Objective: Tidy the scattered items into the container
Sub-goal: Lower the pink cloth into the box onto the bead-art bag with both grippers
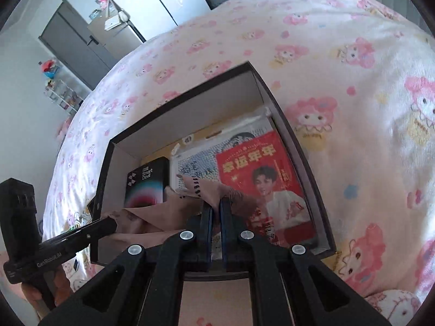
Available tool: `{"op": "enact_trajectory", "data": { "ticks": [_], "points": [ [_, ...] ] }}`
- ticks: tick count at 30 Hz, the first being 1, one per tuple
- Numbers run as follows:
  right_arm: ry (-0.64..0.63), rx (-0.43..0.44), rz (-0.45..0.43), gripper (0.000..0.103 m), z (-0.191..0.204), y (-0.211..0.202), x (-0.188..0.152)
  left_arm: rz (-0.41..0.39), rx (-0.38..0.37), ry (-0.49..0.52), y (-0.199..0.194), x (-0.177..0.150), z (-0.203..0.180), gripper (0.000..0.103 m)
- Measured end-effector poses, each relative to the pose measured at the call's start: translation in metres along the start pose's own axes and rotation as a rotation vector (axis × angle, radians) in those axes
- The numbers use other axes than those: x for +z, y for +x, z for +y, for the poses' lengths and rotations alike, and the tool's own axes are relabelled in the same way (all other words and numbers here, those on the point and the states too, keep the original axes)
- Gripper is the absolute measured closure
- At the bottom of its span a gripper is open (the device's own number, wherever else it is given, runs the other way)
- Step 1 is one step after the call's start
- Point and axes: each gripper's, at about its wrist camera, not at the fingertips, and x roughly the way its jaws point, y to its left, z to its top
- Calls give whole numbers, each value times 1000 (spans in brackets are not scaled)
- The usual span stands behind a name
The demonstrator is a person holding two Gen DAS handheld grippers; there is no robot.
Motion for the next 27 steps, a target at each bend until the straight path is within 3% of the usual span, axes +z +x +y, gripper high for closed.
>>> {"op": "enact_trajectory", "data": {
  "ticks": [3,8,10,13,18,19,21,22,23,27],
  "points": [
    [-12,-49,34,99,-8,8,-4,-8,1,-6,0,1,4,83],
    [-51,-82,-23,98,-1,-11,1,-11,-20,-12,-1,10,7,76],
    [-66,-72,-47,95,2,-16,5,18,-24,2,5,10,3,68],
    [-74,-88,-43,90,3,-15,11,49,-13,11,15,7,0,68],
    [-79,-98,-10,89,1,-3,20,78,20,7,21,2,3,68],
    [-85,-101,8,86,1,2,22,81,27,10,21,1,3,68],
    [-112,-104,40,70,4,14,27,94,28,24,22,1,1,68],
    [-125,-104,57,57,6,21,30,105,29,32,24,0,-1,67],
    [-135,-104,72,53,7,28,34,119,30,40,26,0,-2,67],
    [-161,-144,116,53,10,49,52,167,46,66,39,2,-7,67]
  ]
}}
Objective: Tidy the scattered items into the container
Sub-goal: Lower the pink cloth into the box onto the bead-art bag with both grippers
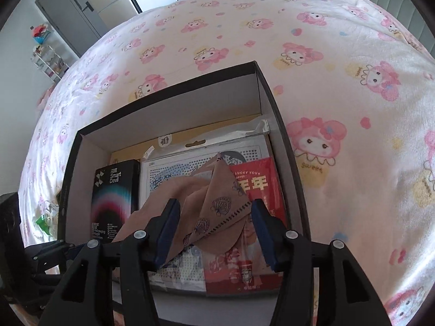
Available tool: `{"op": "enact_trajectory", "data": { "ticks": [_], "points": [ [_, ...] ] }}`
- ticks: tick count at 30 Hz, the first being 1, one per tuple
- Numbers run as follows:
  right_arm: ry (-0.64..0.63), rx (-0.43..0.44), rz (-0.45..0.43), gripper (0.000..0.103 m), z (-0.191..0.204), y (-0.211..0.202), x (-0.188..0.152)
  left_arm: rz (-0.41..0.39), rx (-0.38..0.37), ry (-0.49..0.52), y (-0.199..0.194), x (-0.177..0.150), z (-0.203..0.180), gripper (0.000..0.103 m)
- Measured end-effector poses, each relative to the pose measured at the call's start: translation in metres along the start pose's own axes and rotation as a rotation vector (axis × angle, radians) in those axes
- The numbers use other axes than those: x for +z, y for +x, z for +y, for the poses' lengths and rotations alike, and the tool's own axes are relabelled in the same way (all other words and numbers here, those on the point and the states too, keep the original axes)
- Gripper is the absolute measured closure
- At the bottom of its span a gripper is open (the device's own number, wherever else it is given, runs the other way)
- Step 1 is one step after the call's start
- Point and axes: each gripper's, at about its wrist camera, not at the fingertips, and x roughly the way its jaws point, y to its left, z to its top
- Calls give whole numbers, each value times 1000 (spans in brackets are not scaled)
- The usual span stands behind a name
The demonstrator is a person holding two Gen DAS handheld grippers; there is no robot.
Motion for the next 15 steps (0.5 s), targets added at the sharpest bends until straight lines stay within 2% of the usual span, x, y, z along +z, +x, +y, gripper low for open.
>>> {"op": "enact_trajectory", "data": {
  "ticks": [2,4,8,10,12,15],
  "points": [
    [-23,21,20,53,6,7,7,11,3,9,5,2,-3,67],
    [-77,-41,42,53,17,15,11,9,3,14,8,2,-6,67],
    [-135,-97,38,53,29,25,13,14,12,6,12,1,-6,69],
    [-154,-74,29,55,33,25,12,15,19,5,12,0,-5,78],
    [-158,-18,56,63,37,26,9,10,26,0,11,-1,-3,81],
    [-194,-14,81,64,45,32,2,10,61,-21,11,0,1,82]
  ]
}}
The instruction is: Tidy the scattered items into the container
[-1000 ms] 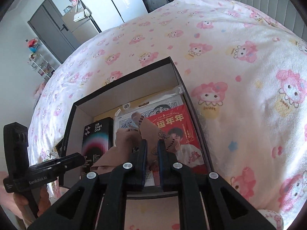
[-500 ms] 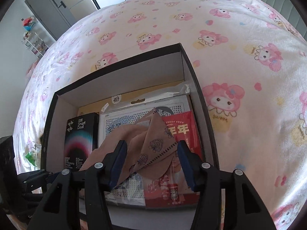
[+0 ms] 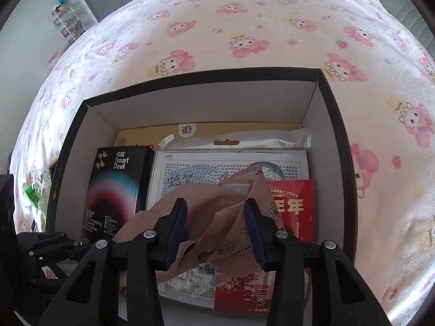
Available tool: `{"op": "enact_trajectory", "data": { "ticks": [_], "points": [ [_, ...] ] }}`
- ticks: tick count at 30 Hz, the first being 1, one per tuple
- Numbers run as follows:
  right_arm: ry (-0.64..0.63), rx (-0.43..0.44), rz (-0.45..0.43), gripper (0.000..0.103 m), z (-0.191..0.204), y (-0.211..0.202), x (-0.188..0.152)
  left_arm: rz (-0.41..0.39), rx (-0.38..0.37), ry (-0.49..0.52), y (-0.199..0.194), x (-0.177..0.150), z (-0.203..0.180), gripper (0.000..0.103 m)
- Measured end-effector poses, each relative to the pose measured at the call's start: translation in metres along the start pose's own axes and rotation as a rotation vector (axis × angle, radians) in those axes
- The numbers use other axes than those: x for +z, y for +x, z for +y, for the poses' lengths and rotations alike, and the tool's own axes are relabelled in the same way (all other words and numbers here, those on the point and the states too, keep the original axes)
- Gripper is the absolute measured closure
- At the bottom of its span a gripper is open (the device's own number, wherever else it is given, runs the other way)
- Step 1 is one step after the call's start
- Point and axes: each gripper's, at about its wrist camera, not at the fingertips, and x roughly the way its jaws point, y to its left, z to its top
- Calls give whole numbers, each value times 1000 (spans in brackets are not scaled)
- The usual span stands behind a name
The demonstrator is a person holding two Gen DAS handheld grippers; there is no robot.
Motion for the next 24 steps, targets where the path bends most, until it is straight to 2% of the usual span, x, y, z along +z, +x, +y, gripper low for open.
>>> {"op": "enact_trajectory", "data": {
  "ticks": [6,9,15,17,21,24],
  "points": [
    [39,-10,61,63,-11,12,-5,-13,35,-21,-1,1,4,83],
    [53,10,99,63,-15,9,-12,-28,10,-26,-5,3,5,83],
    [51,99,159,63,-14,-3,-36,-49,-77,43,-18,0,-5,78],
    [39,105,109,63,-11,-14,-34,-47,-86,58,-17,0,-9,76],
    [-18,-9,-27,63,-1,-27,-20,-26,-57,56,-9,3,-11,76],
    [-14,-31,13,62,-9,-5,-1,-20,-49,42,-5,10,-13,76]
  ]
}}
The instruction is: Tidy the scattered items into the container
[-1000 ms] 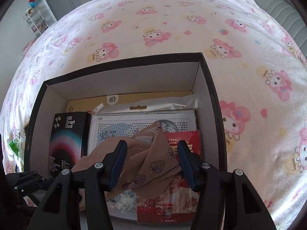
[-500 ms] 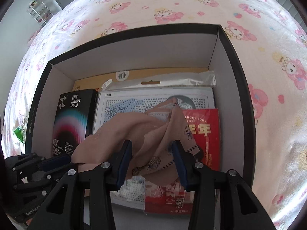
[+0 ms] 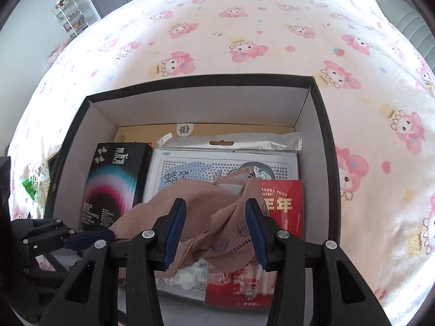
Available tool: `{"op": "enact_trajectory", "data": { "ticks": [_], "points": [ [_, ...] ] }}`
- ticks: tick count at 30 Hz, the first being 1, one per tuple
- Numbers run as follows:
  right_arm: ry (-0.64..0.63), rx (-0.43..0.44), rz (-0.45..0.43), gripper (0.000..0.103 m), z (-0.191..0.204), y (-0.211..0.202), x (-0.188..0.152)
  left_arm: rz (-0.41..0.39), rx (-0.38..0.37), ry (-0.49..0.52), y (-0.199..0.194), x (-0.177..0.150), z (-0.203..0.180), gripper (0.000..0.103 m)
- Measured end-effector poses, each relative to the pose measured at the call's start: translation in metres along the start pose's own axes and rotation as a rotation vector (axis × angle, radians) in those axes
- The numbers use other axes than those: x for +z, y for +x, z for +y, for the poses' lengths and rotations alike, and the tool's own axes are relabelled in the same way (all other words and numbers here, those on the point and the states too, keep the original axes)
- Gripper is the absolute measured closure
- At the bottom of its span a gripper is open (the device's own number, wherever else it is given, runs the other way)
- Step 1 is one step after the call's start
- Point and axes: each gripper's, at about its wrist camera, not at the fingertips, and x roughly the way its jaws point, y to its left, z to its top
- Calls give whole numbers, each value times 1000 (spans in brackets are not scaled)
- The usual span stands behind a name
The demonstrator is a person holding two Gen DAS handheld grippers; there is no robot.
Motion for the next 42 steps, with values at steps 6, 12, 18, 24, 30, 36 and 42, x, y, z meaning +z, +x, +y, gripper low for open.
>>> {"op": "enact_trajectory", "data": {
  "ticks": [6,12,18,24,30,36,42],
  "points": [
    [-12,-59,71,59,-4,26,9,11,12,-11,4,3,7,76],
    [7,15,142,59,-7,17,-13,12,10,-13,5,0,5,76],
    [-3,57,181,59,-2,3,-39,-2,23,-13,2,-3,7,77],
    [-3,73,41,59,-3,-27,-28,22,-2,7,8,-3,1,77],
    [-10,-80,22,59,-10,-5,-2,24,19,-18,8,-2,5,77],
    [-95,-72,71,59,-2,-1,-10,11,29,-34,5,-2,12,77],
    [-74,-16,122,63,-10,4,-28,-7,22,-23,1,-5,8,77]
  ]
}}
